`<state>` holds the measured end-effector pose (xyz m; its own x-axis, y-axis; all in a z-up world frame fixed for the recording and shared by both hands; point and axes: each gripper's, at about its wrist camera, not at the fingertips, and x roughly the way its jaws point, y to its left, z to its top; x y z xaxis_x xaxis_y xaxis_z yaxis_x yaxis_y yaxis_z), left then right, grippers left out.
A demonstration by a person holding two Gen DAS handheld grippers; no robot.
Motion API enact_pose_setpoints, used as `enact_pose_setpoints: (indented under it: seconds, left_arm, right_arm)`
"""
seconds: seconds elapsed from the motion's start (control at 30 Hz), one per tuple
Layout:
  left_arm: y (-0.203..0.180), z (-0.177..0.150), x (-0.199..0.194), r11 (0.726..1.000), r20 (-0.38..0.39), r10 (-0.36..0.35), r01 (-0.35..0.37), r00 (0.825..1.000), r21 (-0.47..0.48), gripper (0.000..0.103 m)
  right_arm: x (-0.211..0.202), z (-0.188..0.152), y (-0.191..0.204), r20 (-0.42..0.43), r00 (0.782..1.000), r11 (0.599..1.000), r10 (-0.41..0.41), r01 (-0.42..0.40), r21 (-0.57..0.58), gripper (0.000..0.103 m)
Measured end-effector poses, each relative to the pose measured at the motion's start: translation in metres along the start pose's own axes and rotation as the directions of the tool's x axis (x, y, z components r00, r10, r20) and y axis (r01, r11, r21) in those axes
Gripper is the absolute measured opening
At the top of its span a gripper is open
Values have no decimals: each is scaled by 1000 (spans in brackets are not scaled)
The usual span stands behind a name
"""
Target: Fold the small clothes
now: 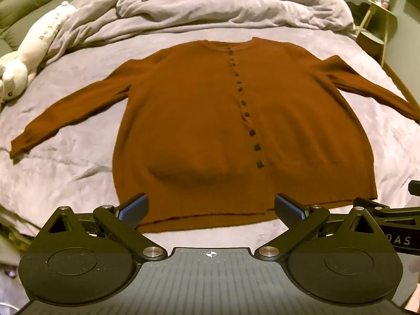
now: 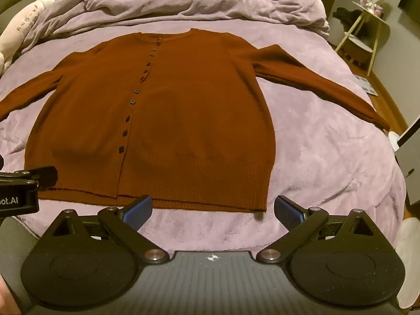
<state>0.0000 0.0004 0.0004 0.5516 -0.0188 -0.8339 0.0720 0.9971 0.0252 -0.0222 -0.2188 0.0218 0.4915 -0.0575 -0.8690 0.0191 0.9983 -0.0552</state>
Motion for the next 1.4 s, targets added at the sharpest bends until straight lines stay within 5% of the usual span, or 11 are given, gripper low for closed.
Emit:
enact_pose_setpoints:
  seconds: [1.4]
  left_arm:
    - [3, -2, -3, 1000, -1, -15, 15, 1000, -21, 103]
  right_arm:
    - [-6, 1, 2, 24, 1000, 1000, 15, -15, -3, 99]
